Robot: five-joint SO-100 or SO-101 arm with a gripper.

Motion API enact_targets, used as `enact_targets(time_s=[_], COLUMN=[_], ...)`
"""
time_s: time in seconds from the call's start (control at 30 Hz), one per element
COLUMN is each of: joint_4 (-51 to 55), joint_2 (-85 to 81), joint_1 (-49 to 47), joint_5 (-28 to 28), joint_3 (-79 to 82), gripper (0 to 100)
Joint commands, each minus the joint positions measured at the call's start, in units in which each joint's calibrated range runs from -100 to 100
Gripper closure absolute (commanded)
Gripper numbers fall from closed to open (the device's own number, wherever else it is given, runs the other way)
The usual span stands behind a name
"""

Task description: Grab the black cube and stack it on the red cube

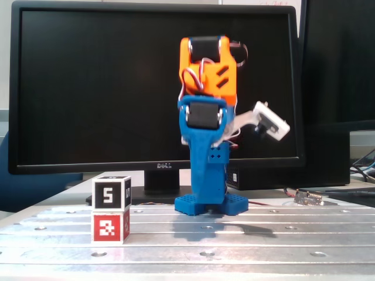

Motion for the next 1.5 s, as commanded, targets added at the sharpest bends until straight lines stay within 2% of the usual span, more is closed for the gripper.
enact_targets(time_s=[0.0,0.17,0.37,0.73,1.0,1.47], joint_4=[-5.04,-10.43,-13.51,-12.48,-2.99,2.57], joint_2=[-6.43,-13.19,-23.14,-47.28,-60.56,-61.23], joint_1=[1.15,1.00,0.55,0.48,-1.81,-1.14], joint_5=[-0.18,-3.07,-3.18,-3.65,-4.91,-4.60], joint_3=[7.02,14.62,24.12,40.22,41.94,41.85], gripper=[93,94,94,94,94,94])
